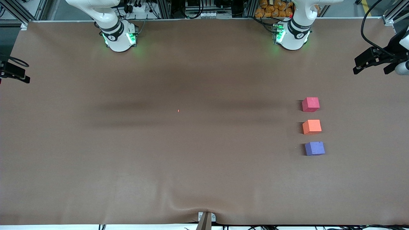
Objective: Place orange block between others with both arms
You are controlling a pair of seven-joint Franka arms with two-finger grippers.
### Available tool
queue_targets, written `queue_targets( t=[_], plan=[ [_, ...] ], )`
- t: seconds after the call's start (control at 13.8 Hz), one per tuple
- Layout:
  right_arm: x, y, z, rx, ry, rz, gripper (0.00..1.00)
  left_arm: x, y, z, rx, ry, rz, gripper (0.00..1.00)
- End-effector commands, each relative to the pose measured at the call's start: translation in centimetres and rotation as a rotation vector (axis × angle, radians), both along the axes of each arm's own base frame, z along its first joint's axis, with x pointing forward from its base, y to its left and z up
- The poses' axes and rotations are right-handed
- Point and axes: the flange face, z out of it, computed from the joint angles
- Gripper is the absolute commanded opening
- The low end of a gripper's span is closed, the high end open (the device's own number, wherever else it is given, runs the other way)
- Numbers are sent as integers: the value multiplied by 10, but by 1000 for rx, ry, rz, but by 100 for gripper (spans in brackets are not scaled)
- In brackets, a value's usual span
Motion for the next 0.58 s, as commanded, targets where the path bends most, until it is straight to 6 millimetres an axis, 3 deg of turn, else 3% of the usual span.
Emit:
queue_targets(
  t=[0.0,0.51],
  plan=[
    [1,9,2,-18,-15,-86,100,-3,2,4,-18,-5,-2,100],
    [1,11,1,-18,-12,-85,100,1,6,2,-2,0,10,100]
  ],
)
